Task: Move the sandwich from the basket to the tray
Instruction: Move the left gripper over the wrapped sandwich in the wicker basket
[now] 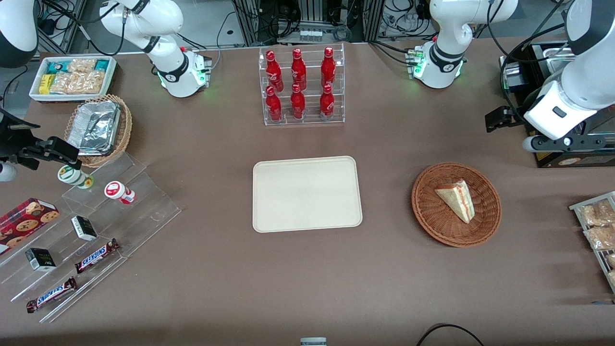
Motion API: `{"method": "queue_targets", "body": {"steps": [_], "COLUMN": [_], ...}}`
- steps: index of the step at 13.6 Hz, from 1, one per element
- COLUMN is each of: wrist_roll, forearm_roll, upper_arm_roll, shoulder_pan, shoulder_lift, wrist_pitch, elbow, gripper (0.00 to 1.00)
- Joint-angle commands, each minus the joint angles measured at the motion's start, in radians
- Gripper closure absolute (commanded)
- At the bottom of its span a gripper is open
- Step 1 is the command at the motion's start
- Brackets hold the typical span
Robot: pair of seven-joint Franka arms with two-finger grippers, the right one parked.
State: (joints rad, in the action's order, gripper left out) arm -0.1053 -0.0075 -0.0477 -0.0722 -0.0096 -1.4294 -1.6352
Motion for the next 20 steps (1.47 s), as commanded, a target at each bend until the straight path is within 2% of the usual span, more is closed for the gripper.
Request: {"method": "queue_targets", "body": {"steps": [1,7,13,20], "wrist_roll": [0.015,0.024,0.022,0.022], "forearm_roll": [-0.014,-0.003,0.000,0.000], "upper_arm_roll": [0.006,0.006,0.008,0.011], "shoulder_pan": [-0.005,-0.005,-0.003,0.006], "shoulder_lift": [0.008,0.019,0.017,0.069], "wrist_pitch": [0.017,-0.057,-0.386,-0.716], "elbow": [0.031,-0.047,-0.314,-0.494], "gripper": [0.00,0.00,0.00,0.00]}}
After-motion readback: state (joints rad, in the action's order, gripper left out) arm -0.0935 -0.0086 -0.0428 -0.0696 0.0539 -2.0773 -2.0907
